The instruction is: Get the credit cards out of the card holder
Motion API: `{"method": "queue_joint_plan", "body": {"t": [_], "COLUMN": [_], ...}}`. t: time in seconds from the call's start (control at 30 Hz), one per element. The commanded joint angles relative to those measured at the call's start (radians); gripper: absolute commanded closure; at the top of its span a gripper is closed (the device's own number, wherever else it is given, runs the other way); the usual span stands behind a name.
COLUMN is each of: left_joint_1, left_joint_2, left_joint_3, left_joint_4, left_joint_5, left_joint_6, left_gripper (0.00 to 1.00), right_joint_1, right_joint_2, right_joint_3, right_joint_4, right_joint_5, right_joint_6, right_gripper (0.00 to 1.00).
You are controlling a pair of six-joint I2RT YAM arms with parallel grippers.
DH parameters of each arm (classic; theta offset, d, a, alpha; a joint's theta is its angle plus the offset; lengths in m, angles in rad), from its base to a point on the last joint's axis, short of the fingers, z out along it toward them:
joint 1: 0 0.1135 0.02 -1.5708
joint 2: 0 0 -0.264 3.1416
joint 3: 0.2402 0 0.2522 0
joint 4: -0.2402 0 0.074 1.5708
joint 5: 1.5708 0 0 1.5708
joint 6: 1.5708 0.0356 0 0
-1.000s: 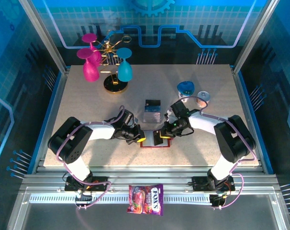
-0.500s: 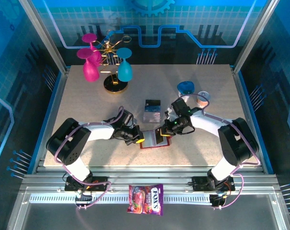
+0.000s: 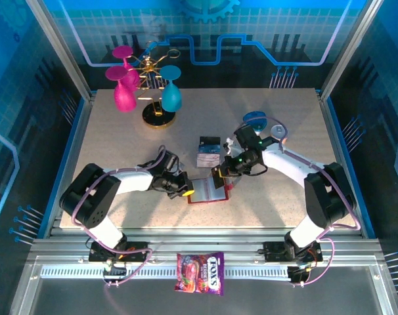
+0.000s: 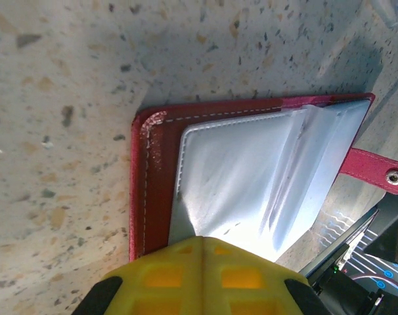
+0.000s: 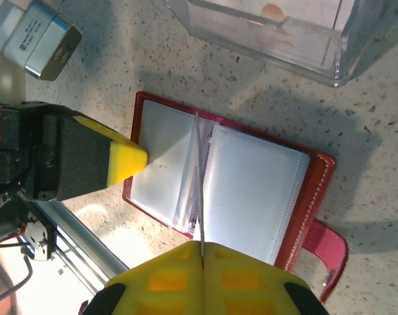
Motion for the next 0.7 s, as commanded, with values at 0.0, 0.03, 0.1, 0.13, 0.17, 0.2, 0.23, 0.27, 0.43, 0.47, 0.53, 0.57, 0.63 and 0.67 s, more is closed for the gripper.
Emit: {"method": "queue_joint_plan", "body": {"t": [0.0,0.03,0.1,0.13,0.17,0.2,0.23,0.27,0.43,0.47,0.53,0.57,0.63,0.67], "left_joint_1": [0.019,0.021,0.027,0.03,0.032,0.034,0.035,0.035,0.036,0.038,0.042,0.046,0.05,0.052], "left_joint_2": [-0.02,-0.021,-0.02,-0.019,-0.017,-0.016,-0.016,-0.017,-0.048,-0.057,-0.073,-0.082,-0.098,-0.108], "left_joint_3": [-0.017,-0.014,-0.004,0.001,0.005,0.011,0.015,0.02,0.033,0.036,0.037,0.037,0.035,0.035], "left_joint_4": [-0.06,-0.064,-0.072,-0.075,-0.077,-0.079,-0.082,-0.085,-0.106,-0.111,-0.115,-0.116,-0.119,-0.121], "left_joint_5": [-0.018,-0.017,-0.018,-0.017,-0.015,-0.012,-0.011,-0.011,-0.023,-0.028,-0.036,-0.039,-0.044,-0.048], "left_joint_6": [0.034,0.039,0.046,0.049,0.052,0.054,0.055,0.055,0.058,0.059,0.058,0.056,0.053,0.051], "left_gripper": [0.92,0.91,0.9,0.9,0.9,0.9,0.9,0.9,0.87,0.86,0.85,0.85,0.84,0.84], "right_joint_1": [-0.007,-0.005,-0.003,-0.003,-0.003,-0.002,-0.002,-0.001,0.004,0.005,0.007,0.006,0.006,0.007], "right_joint_2": [0.008,0.009,0.02,0.028,0.037,0.046,0.058,0.068,0.103,0.105,0.106,0.108,0.122,0.137], "right_joint_3": [0.054,0.065,0.096,0.111,0.128,0.147,0.167,0.187,0.28,0.295,0.327,0.346,0.387,0.416], "right_joint_4": [-0.079,-0.09,-0.122,-0.136,-0.152,-0.17,-0.189,-0.213,-0.281,-0.287,-0.299,-0.304,-0.325,-0.343], "right_joint_5": [0.013,0.023,0.06,0.075,0.09,0.101,0.113,0.131,0.2,0.202,0.205,0.213,0.24,0.26], "right_joint_6": [-0.103,-0.123,-0.169,-0.188,-0.215,-0.244,-0.268,-0.295,-0.447,-0.49,-0.561,-0.593,-0.647,-0.677], "right_gripper": [1.0,1.0,1.0,1.0,1.0,1.0,1.0,1.0,1.0,1.0,1.0,1.0,1.0,1.0]}}
